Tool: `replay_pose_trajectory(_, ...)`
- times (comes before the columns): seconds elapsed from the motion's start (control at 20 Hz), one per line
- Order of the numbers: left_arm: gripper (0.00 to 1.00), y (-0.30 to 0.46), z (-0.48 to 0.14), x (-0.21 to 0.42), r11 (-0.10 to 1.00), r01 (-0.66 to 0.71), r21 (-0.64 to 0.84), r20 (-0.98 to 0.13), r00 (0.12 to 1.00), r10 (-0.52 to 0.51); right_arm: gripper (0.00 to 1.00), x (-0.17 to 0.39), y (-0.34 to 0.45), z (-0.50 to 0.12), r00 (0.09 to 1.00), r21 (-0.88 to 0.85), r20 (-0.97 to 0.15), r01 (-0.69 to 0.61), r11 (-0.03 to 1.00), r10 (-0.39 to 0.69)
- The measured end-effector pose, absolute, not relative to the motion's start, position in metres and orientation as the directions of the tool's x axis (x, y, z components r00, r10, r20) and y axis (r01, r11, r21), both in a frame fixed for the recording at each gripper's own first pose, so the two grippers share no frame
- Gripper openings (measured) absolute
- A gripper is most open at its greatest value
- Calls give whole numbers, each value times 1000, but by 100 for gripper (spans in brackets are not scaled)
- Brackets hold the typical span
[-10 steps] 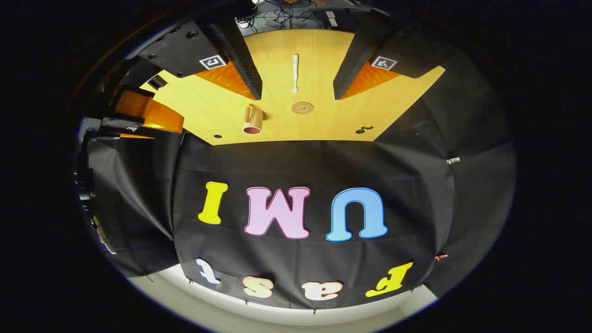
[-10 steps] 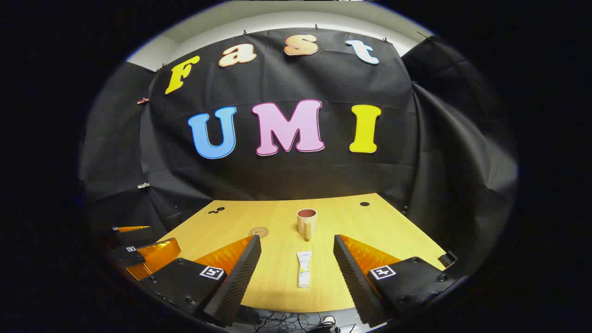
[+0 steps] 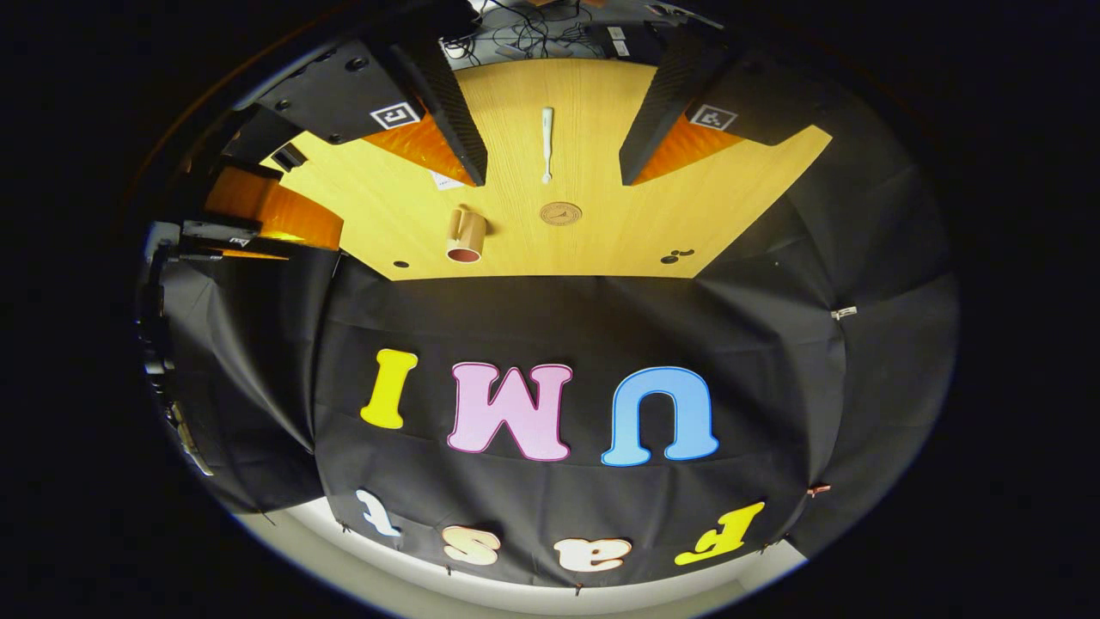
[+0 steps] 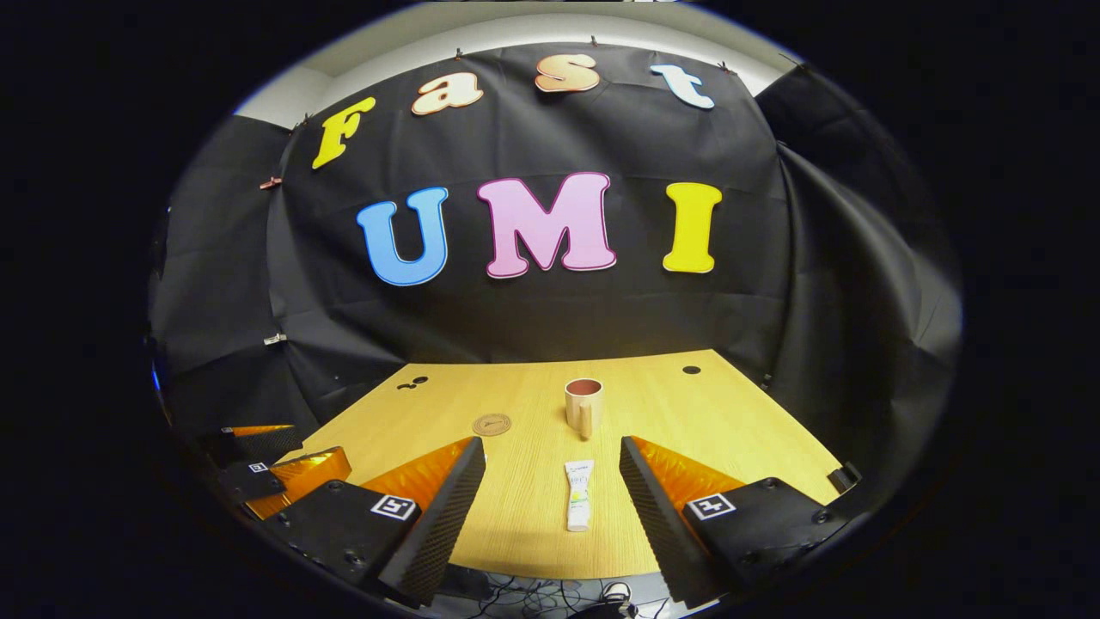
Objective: Put the toothbrush and toothpaste on the desktop into the cup, then pick up the cup and place it on the coaster on the desktop.
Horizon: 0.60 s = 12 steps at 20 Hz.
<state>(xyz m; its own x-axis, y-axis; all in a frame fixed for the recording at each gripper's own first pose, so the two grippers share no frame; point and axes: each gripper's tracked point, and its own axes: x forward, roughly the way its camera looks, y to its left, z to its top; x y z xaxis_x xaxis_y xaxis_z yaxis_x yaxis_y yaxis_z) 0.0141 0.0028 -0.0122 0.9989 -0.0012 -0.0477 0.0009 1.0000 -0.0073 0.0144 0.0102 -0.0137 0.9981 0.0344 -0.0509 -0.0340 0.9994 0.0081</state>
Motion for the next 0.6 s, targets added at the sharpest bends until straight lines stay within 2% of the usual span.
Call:
replay_pose_trajectory(0.45, 98, 6, -16, 40, 1000, -5, -9, -80, 997, 4, 97, 51, 2, -31, 989, 13, -148, -24, 1000, 26)
replay_pose_trajectory(0.6, 98, 11, -15, 53, 1000, -22, -12, -90, 996, 21, 96, 70, -1, -48, 974, -9, -224, -29, 1000, 26)
